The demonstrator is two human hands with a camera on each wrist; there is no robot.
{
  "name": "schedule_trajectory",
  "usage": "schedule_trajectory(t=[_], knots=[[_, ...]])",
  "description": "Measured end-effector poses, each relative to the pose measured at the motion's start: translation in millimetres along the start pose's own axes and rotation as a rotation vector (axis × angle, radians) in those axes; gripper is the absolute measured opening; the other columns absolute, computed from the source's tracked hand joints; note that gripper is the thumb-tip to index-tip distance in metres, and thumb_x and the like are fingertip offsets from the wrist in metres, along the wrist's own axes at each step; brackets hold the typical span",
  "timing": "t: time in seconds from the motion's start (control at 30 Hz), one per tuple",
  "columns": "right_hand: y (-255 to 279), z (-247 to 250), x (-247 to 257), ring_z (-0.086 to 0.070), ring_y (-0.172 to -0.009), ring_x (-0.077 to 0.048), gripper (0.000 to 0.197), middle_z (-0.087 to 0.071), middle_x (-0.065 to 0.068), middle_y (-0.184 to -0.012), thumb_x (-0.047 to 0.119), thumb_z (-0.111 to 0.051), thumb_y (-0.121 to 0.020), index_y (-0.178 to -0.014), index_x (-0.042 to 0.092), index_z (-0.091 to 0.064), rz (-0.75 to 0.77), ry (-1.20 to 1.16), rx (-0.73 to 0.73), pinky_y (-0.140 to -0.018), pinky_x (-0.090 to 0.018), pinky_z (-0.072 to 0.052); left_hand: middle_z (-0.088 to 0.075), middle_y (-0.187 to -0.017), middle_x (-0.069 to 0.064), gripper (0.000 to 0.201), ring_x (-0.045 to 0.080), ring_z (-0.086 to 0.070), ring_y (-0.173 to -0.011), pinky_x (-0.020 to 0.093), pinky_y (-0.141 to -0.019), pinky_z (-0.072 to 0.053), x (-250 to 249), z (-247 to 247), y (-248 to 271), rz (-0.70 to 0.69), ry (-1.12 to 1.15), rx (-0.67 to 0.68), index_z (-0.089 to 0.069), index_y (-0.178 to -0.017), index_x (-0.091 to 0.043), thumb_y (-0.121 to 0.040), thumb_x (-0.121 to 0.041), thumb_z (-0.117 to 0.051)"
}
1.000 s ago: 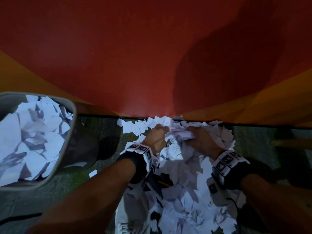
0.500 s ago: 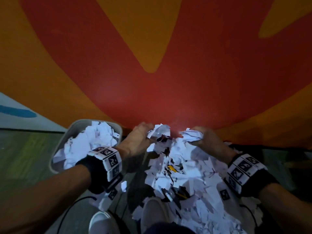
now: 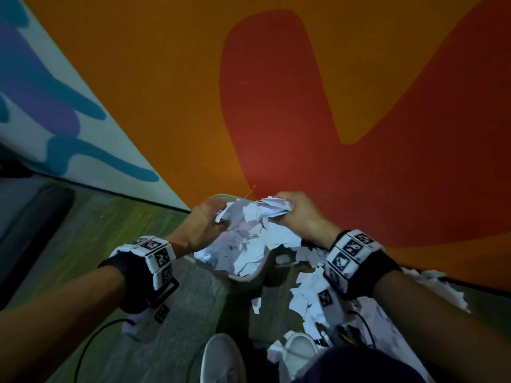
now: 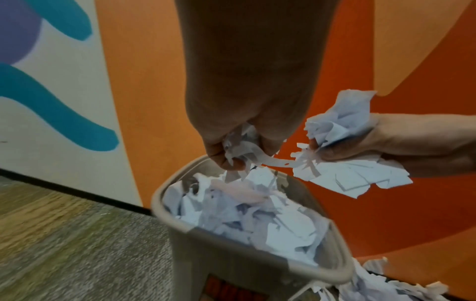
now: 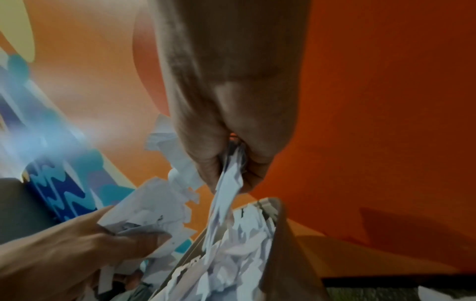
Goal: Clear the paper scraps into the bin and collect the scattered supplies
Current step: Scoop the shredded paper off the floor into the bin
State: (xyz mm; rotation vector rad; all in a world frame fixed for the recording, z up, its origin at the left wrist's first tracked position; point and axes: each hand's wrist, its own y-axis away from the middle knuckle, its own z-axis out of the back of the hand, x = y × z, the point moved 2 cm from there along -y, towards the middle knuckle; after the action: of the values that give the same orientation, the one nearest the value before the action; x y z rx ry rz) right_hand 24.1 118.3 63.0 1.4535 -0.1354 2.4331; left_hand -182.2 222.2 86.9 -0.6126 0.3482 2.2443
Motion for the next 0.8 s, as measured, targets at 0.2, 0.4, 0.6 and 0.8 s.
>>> schedule_trajectory(t=[0.2, 0.4, 0.6, 0.8], knots=[[-29, -58, 15, -0.065, -0.075, -0.009, 0.018, -0.073, 0.003, -0.084, 0.019, -0.078, -0.077, -0.092, 0.022, -0.070, -0.042, 0.084, 0.061, -0.065, -0.027, -0.051, -0.069, -0.102, 0.010, 0.016, 0.026, -0.066, -0.086, 0.036, -0.073, -0.056, 46, -13, 6, 0.150, 0.021, 0.105, -0.065, -0.098, -0.008, -0.083, -0.014, -0.069], [-38, -100, -4, -0.058, -0.106, -0.027, 0.069, -0.050, -0.004, -0.118, 0.042, -0.073, -0.072, -0.134, 0.034, -0.044, -0.140, 0.307, 0.303, -0.088, -0.040, -0.053, -0.065, -0.118, 0.013, 0.043, 0.032, -0.061, -0.106, 0.033, -0.088, -0.048, 52, -31, 2, 0.177, -0.056, 0.321, -0.059, -0.122, -0.012, -0.081, -0.022, -0.062], [-38, -98, -5, -0.050, -0.123, -0.030, 0.100, -0.039, -0.005, -0.138, 0.055, -0.076, -0.067, -0.150, 0.035, -0.022, -0.169, 0.410, 0.380, -0.097, -0.047, -0.050, -0.063, -0.123, 0.007, 0.056, 0.029, -0.060, -0.113, 0.043, -0.094, -0.052, 55, -24, 7, 0.217, 0.114, 0.352, -0.052, -0.130, -0.018, -0.078, -0.030, -0.070], [-33, -64, 15, -0.029, -0.145, -0.020, 0.108, -0.026, 0.002, -0.160, 0.055, -0.079, -0.073, -0.156, 0.024, -0.017, -0.031, 0.438, 0.425, -0.115, -0.040, -0.032, -0.045, -0.151, -0.003, 0.096, 0.021, -0.053, -0.126, 0.043, -0.102, -0.049, 50, -5, 19, 0.295, 0.344, 0.322, -0.024, -0.154, -0.038, -0.080, -0.018, -0.081]])
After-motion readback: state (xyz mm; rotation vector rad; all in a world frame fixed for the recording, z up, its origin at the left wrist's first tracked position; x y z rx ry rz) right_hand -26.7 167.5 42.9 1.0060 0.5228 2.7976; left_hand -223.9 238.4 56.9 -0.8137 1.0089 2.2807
